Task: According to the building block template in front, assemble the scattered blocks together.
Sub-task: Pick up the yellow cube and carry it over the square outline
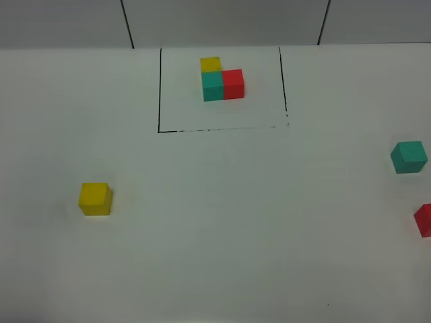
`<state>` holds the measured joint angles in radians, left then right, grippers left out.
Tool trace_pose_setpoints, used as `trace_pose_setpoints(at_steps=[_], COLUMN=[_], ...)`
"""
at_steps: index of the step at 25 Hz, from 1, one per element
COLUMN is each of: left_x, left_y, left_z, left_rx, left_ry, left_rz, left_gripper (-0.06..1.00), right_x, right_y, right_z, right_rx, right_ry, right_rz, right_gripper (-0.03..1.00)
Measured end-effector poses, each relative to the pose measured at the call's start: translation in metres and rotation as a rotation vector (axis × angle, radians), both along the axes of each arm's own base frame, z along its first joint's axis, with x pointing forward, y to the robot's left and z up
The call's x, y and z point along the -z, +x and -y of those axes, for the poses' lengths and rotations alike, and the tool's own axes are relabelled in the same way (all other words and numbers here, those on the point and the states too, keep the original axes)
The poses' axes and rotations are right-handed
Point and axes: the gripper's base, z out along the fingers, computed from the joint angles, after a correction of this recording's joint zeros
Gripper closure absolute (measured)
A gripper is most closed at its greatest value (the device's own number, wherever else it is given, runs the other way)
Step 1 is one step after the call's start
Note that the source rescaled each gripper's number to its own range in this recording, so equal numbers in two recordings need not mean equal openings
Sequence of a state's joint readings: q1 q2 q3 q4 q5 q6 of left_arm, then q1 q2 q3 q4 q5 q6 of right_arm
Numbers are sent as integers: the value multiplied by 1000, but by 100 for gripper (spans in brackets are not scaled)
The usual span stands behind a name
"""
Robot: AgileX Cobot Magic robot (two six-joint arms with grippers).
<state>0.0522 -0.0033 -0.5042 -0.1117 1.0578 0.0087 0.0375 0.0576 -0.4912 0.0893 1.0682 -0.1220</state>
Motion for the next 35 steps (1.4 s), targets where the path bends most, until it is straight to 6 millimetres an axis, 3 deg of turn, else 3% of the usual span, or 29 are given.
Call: trace_pose_setpoints(at_steps=[35], left_x=[0], left_y=[0], left_z=[0], left_rx=[0], left_ry=[0], left_rz=[0], left_gripper=[61], right_x=[0], right_y=[0], right_z=[0], right_rx=[4], right_ry=[7], right_rz=[-1], right_gripper=[20])
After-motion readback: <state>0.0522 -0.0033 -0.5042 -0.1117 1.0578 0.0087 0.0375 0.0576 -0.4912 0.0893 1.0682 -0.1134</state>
